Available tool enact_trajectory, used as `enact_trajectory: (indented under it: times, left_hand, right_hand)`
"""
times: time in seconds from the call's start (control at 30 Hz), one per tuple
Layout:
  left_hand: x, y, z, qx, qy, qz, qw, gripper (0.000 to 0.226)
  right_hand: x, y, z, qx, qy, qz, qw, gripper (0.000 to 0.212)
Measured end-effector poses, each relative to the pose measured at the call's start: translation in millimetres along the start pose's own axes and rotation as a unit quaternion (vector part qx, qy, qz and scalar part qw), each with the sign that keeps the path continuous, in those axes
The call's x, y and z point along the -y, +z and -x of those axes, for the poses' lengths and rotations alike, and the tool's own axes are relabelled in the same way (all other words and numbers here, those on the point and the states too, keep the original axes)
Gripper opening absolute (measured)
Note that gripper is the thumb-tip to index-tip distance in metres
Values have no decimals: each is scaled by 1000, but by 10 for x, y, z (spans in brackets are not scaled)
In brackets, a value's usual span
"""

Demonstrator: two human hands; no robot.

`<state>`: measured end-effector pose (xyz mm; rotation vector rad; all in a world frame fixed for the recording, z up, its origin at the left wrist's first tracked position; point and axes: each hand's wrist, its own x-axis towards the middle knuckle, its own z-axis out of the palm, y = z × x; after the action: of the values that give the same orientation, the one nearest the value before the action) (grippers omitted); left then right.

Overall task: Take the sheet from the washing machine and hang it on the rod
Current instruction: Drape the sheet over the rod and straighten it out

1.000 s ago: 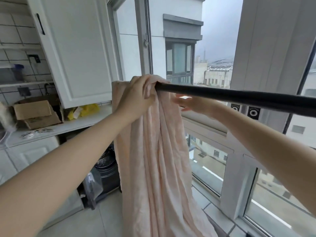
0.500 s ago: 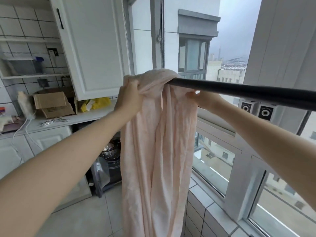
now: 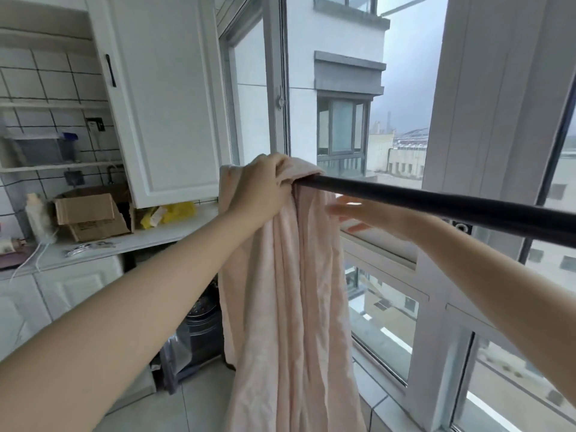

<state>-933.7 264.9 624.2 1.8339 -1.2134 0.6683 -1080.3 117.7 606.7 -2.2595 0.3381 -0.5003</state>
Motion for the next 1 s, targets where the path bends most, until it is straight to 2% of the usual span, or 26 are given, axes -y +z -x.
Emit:
enact_trajectory:
  times: [0.07,0.13,0.2,0.23,0.3,0.37,0.43,0.5,0.6,0.67,0.73,0.77,0.8,0.87,0.93,1.0]
  left_hand:
    - [49,20,210,23,-3,-8,1000,58]
    - [105,91,446,49,-31,-26,998,85]
    - [181,173,653,92,-98,-65,989,101]
    - [239,216,734,121,-132,-80,981,99]
    - [345,248,794,171,-177,-105,964,66]
    - [436,185,748,157,-180,-107,965,29]
    - [456,74,604,120,-150,-90,977,14]
    - [394,-56,420,74,-112,-93,986,12]
    - [194,-248,105,-11,-88,-73,993,21]
    - [64,-291,-91,-50,-85,-51,994,24]
    - [-18,-225,-199,-56,-79,-42,994,25]
    - [-38,-158,-203,-48,-76,-41,995,25]
    - [-62,-81,-178,-34,-73,-44,996,25]
    - [-68,86,-85,-5,-63,-50,997,24]
    - [-88,157,-2,-7,-58,-46,997,22]
    - [-101,133,59,-22,-62,-42,997,18]
  right_hand:
    - [137,37,-31,7,-67,-83,994,33]
    - [200,113,-89,-6,-100,-27,995,32]
    - [236,193,-150,-50,-105,48,992,35]
    - [237,221,-196,-76,-113,69,988,28]
    - [253,224,-273,-114,-109,122,980,8]
    - [282,148,-311,-152,-83,186,967,28]
    - [298,26,-355,-202,-88,231,948,22]
    - [297,-120,-393,-236,-90,214,944,19]
    - [230,-273,-423,-273,-48,193,941,22]
    - [118,-313,-431,-245,-4,202,948,31]
    - [2,-260,-378,-172,7,195,966,23]
    - [-33,-207,-317,-128,-11,162,978,9]
    - [-24,-138,-230,-89,-33,121,988,9]
    - [23,-21,-106,-52,-70,68,994,24]
    - [93,29,-87,-76,-120,60,988,21]
    - [180,44,-113,-107,-155,86,978,10]
